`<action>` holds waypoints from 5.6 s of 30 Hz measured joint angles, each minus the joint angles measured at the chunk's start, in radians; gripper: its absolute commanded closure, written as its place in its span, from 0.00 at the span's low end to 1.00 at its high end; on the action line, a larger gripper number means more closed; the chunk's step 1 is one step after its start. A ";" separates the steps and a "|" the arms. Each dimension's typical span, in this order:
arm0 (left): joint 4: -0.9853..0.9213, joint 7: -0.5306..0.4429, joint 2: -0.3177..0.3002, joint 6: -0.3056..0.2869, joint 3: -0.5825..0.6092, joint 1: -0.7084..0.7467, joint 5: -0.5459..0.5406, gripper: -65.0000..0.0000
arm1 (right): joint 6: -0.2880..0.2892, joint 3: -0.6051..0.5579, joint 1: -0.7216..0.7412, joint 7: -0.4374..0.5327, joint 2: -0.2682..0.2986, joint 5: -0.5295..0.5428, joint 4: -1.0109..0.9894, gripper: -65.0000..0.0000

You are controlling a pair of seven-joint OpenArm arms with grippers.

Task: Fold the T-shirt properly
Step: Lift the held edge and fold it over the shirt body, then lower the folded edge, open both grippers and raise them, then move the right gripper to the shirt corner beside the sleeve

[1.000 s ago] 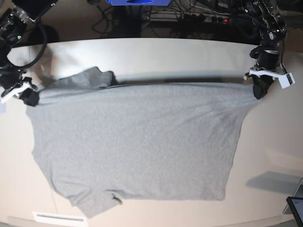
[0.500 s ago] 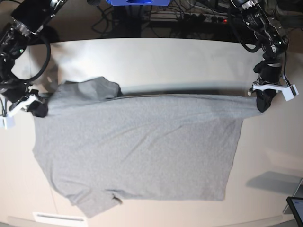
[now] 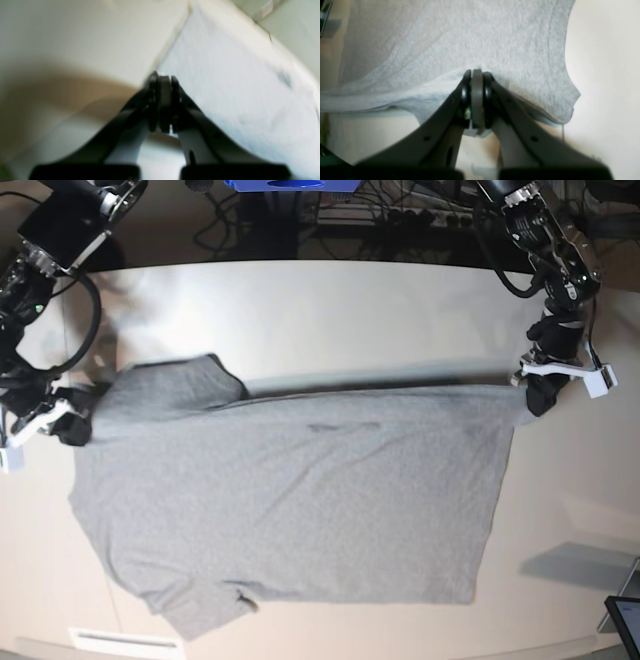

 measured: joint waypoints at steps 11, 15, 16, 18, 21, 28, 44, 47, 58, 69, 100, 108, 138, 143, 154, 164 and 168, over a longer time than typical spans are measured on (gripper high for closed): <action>0.134 0.028 0.041 0.000 -0.006 0.085 -0.002 1.00 | 0.000 0.010 -0.043 -0.014 0.044 0.000 0.003 1.00; 0.138 0.030 0.041 0.000 -0.008 0.118 0.000 1.00 | 0.000 0.010 -0.047 -0.014 0.045 0.058 0.003 1.00; 0.138 0.034 0.042 0.000 -0.009 0.120 0.003 1.00 | 0.000 0.007 -0.048 -0.014 0.046 0.058 0.003 1.00; 0.139 0.030 0.041 0.000 -0.009 0.113 0.002 1.00 | 0.000 0.006 -0.048 -0.014 0.045 0.057 0.003 1.00; 0.140 0.029 0.041 0.000 -0.009 0.104 0.002 1.00 | 0.000 0.005 -0.045 -0.014 0.046 0.056 0.003 1.00; 0.140 0.028 0.041 0.000 -0.009 0.052 0.000 1.00 | 0.000 0.003 -0.007 -0.014 0.045 0.054 0.003 1.00; -0.002 0.029 0.042 0.002 -0.009 -0.062 0.005 1.00 | -0.001 0.001 0.083 -0.014 0.049 0.051 -0.108 1.00; -0.026 0.029 0.041 0.003 -0.010 -0.089 0.007 1.00 | -0.001 -0.035 0.084 0.031 0.073 0.047 -0.135 1.00; -0.187 0.023 0.038 0.003 -0.011 -0.196 0.009 1.00 | -0.004 -0.154 0.138 0.134 0.105 0.047 -0.302 1.00; -0.322 0.015 0.019 0.003 -0.010 -0.300 0.008 1.00 | 0.000 -0.156 0.212 0.137 0.107 -0.060 -0.308 1.00; -0.539 -0.171 0.010 -0.001 0.175 -0.411 0.444 1.00 | 0.000 -0.369 0.225 0.380 0.179 -0.070 -0.552 1.00; -0.514 -0.156 0.000 0.000 0.177 -0.400 0.450 1.00 | -0.001 -0.369 0.225 0.377 0.186 -0.072 -0.552 0.73; 0.058 -0.080 0.000 -0.005 0.119 0.063 0.452 0.90 | -0.103 0.008 -0.075 0.004 -0.100 -0.070 -0.061 0.49; 0.058 -0.084 0.004 -0.001 0.116 0.084 0.455 0.90 | -0.103 0.008 -0.065 0.013 -0.124 -0.061 -0.063 0.49; 0.058 -0.084 0.005 -0.003 0.113 0.117 0.452 0.90 | -0.098 0.004 -0.071 0.028 -0.153 -0.045 -0.194 0.49; 0.058 -0.084 0.002 -0.005 0.111 0.134 0.452 0.90 | -0.098 -0.031 -0.025 0.019 -0.159 -0.059 -0.207 0.49; 0.058 -0.084 0.000 -0.005 0.111 0.134 0.452 0.90 | -0.098 -0.031 -0.021 0.019 -0.166 -0.063 -0.207 0.50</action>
